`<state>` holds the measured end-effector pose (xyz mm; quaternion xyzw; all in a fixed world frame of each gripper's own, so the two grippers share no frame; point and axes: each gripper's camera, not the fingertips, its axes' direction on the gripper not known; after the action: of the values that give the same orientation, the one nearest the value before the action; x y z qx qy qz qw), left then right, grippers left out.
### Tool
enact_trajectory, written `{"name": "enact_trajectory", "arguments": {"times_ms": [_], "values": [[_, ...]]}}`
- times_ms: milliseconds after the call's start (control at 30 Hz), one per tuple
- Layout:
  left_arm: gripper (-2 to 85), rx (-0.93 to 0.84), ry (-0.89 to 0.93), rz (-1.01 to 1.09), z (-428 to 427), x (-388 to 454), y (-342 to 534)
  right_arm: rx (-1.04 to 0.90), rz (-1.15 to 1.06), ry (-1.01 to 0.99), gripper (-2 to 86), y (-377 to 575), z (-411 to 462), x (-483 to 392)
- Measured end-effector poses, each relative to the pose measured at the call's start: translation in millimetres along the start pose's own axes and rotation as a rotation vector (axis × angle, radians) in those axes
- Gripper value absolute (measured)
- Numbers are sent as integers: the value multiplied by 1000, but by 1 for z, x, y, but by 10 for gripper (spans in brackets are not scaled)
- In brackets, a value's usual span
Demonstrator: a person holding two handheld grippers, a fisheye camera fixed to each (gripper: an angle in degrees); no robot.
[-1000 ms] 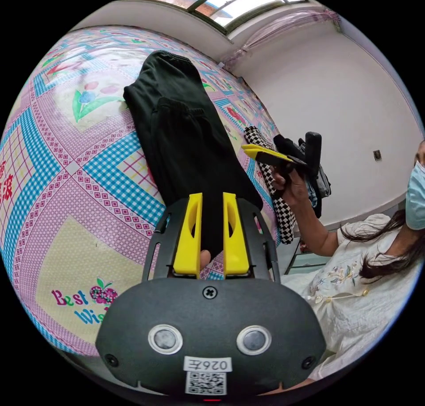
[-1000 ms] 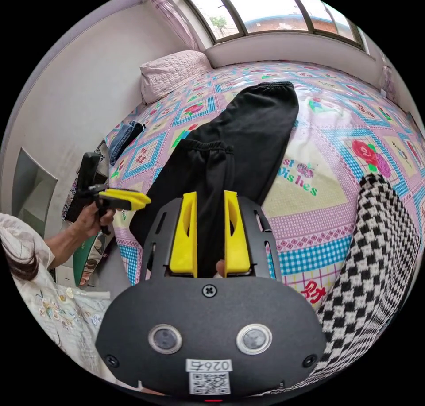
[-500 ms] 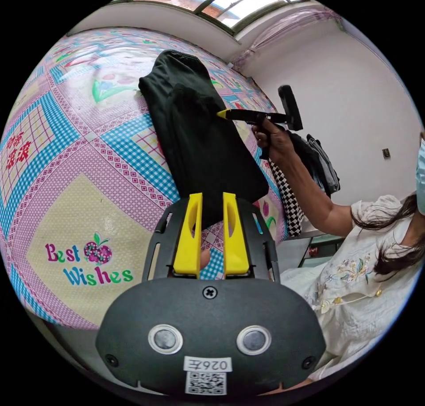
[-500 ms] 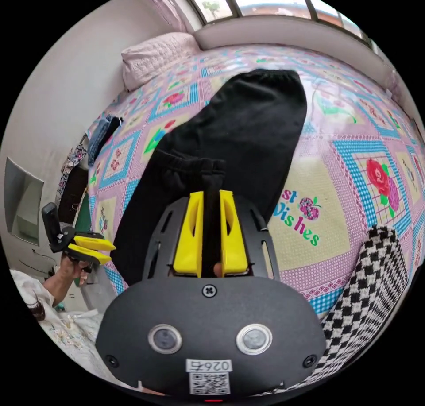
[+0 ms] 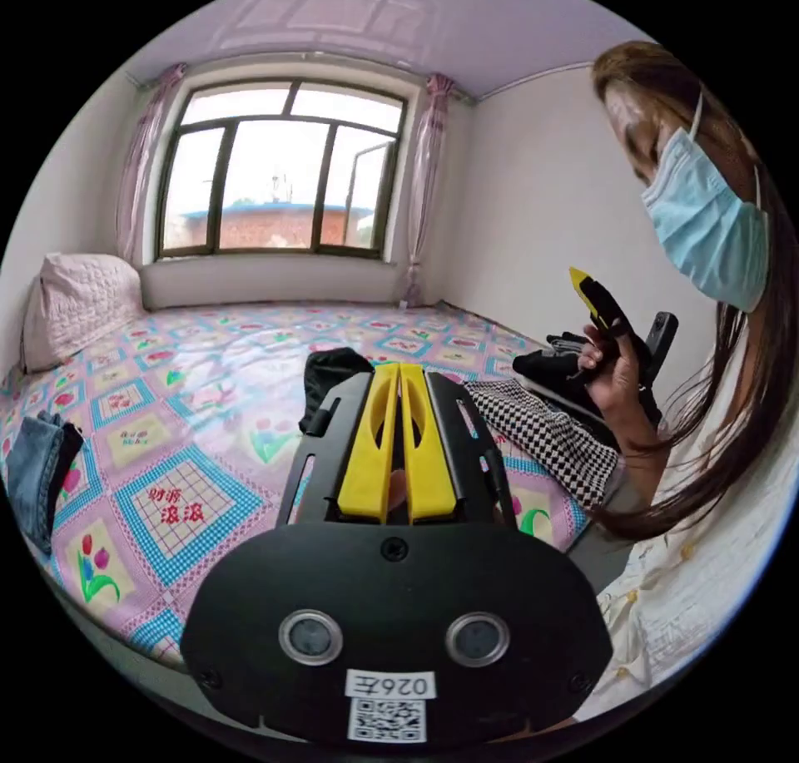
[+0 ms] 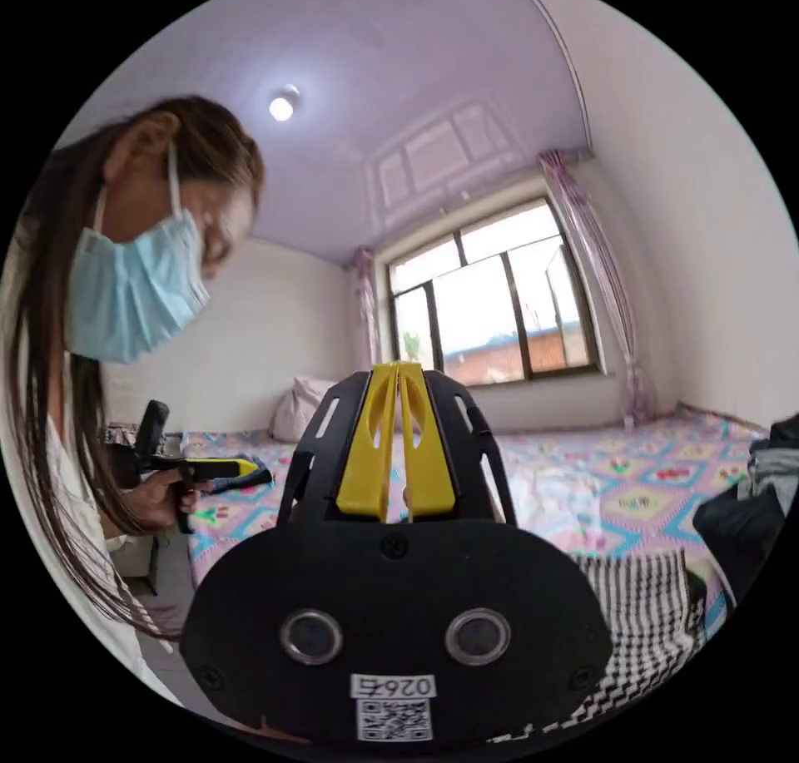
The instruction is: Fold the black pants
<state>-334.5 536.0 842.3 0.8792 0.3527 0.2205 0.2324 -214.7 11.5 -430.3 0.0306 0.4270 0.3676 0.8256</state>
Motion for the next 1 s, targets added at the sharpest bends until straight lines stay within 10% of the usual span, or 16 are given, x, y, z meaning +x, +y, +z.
{"name": "enact_trajectory", "arguments": {"times_ms": [200,333,567,1000], "values": [[-8,269,621,-122,-12,-38,-41,54,-61,-124,-9,-30,-18,-22],[4,-127,110,-117,36,-35,3,-430,-61,-70,0,37,52,-13],[136,-576,17,-218,122,-40,139,-995,64,-61,49,208,109,13],[152,-742,28,-113,240,-26,181,-1137,15,-98,117,256,184,61]]}}
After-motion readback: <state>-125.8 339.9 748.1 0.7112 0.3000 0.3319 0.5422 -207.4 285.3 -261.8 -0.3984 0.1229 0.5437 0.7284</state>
